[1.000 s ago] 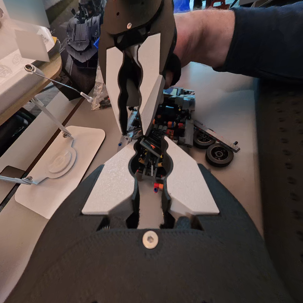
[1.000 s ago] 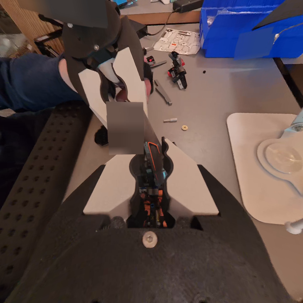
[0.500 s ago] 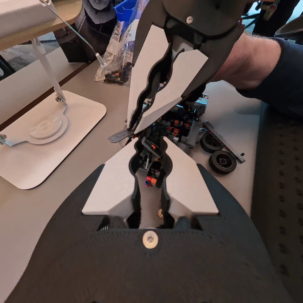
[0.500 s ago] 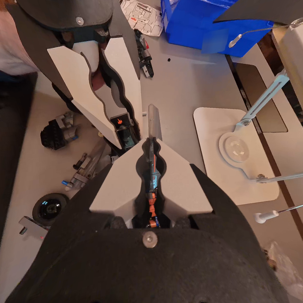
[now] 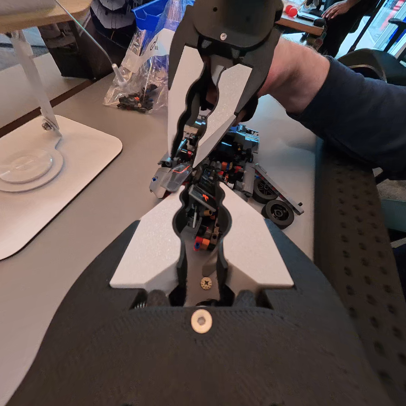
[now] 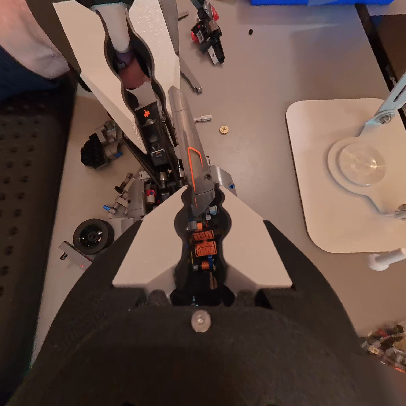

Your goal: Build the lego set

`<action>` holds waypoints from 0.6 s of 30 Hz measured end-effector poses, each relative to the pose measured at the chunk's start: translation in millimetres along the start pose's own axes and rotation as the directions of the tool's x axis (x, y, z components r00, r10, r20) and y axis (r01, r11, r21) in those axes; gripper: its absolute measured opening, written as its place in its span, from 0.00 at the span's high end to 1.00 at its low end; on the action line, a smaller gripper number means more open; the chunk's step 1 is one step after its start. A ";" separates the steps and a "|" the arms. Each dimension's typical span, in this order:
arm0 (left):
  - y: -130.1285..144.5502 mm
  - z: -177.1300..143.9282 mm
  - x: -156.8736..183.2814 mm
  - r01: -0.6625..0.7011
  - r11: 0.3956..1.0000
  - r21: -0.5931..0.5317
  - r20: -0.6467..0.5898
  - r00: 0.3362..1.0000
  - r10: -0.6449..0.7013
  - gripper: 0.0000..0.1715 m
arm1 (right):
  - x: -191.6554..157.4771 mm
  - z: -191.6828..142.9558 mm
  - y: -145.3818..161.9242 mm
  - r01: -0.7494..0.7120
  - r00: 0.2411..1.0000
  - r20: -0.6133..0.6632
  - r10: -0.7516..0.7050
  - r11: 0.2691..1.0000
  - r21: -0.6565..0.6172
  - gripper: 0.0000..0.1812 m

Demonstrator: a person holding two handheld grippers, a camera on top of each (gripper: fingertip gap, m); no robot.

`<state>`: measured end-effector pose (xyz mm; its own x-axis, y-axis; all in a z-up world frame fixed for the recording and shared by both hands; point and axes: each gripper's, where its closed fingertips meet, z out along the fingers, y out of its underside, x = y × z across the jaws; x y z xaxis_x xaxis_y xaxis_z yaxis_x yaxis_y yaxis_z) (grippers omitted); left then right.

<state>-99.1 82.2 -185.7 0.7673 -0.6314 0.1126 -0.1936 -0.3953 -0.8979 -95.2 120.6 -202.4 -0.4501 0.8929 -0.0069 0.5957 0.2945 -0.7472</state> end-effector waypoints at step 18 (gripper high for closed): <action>5.0 1.9 11.4 0.069 0.997 -0.033 -0.047 0.996 -0.070 0.88 | 12.1 14.0 8.4 -0.037 0.995 -0.096 0.030 0.997 -0.070 1.00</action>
<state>-90.2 74.3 -189.8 0.7495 -0.6326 0.1950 -0.1604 -0.4594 -0.8736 -104.9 129.1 -218.0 -0.3660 0.9300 0.0346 0.6573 0.2847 -0.6978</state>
